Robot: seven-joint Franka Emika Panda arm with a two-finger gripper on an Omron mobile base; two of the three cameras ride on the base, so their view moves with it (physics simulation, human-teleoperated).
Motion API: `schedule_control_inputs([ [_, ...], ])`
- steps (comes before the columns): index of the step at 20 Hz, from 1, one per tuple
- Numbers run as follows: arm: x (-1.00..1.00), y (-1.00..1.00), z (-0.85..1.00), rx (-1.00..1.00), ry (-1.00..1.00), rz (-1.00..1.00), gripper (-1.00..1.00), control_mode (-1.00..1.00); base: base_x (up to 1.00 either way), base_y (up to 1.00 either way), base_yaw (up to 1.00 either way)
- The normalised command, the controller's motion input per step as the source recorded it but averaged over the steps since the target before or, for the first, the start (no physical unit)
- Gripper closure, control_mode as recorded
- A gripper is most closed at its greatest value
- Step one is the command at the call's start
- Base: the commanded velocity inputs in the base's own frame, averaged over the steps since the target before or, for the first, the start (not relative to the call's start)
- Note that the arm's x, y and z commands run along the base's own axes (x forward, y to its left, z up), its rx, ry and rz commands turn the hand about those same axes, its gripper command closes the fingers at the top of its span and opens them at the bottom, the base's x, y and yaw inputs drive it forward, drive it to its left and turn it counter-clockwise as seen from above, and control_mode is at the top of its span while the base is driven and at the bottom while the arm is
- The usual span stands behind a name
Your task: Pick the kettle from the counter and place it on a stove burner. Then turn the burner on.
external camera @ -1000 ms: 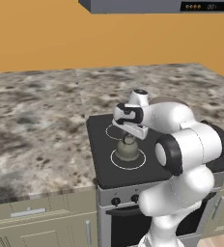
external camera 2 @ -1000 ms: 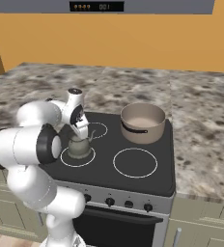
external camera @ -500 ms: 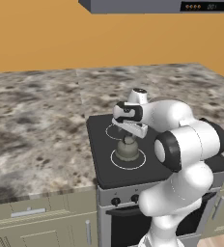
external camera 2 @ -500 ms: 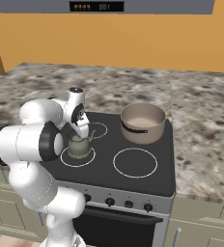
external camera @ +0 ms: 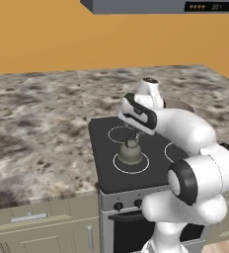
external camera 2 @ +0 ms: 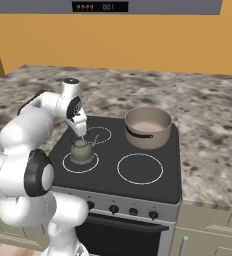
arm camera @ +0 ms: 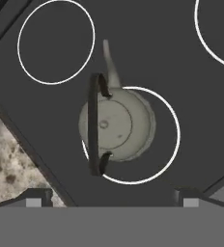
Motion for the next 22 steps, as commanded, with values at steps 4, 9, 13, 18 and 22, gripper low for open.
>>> schedule_control_inputs([
  [4, -1.00, -0.26, 0.01, -0.02, -0.32, 0.00, -1.00, -1.00, 0.00, 0.00, 0.00],
  [9, -1.00, -0.29, -0.02, -0.06, -0.34, 0.00, -1.00, -1.00, 0.00, 0.00, 0.00],
  [13, -1.00, -0.15, -0.13, -0.11, -0.33, 0.01, -1.00, -1.00, 0.00, 0.00, 0.00],
  [18, -1.00, 0.00, -0.14, -0.21, -0.32, 0.13, -1.00, -1.00, 0.00, 0.00, 0.00],
  [22, -1.00, 0.05, -0.18, -0.22, -0.26, 0.21, -1.00, -1.00, 0.00, 0.00, 0.00],
])
